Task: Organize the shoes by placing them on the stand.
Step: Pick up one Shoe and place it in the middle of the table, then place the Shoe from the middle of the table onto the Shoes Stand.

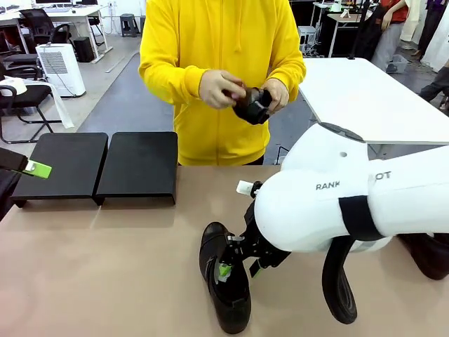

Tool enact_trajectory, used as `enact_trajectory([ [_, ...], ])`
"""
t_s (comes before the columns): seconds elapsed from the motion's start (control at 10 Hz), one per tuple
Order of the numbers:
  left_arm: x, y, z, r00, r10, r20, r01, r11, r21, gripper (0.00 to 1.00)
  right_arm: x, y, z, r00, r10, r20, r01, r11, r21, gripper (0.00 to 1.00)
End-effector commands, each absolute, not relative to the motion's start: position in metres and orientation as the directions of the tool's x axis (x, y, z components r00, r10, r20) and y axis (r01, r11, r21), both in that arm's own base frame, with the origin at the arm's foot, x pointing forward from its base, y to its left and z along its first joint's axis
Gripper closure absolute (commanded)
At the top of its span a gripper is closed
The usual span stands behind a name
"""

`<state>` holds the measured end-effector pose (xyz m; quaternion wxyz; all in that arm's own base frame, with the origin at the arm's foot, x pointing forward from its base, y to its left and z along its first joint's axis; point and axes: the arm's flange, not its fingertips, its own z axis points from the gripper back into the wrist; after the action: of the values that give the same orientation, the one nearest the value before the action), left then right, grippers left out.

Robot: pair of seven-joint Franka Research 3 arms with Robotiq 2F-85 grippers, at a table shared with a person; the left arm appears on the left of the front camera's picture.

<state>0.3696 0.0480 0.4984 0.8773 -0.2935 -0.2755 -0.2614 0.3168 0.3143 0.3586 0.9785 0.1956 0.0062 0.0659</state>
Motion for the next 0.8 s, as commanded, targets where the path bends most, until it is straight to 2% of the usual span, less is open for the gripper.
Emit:
enact_trajectory([
  [0.0,0.371,0.0485,0.4989,0.696,-0.293,0.655,0.636,0.675,-0.374,0.0,0.3209,0.3146,0.3495,0.993,0.114,0.015,-0.111,0.918,0.381,0.0],
  [0.7,0.371,0.0485,0.4989,0.696,-0.293,0.655,0.636,0.675,-0.374,0.0,0.3209,0.3146,0.3495,0.993,0.114,0.015,-0.111,0.918,0.381,0.0],
])
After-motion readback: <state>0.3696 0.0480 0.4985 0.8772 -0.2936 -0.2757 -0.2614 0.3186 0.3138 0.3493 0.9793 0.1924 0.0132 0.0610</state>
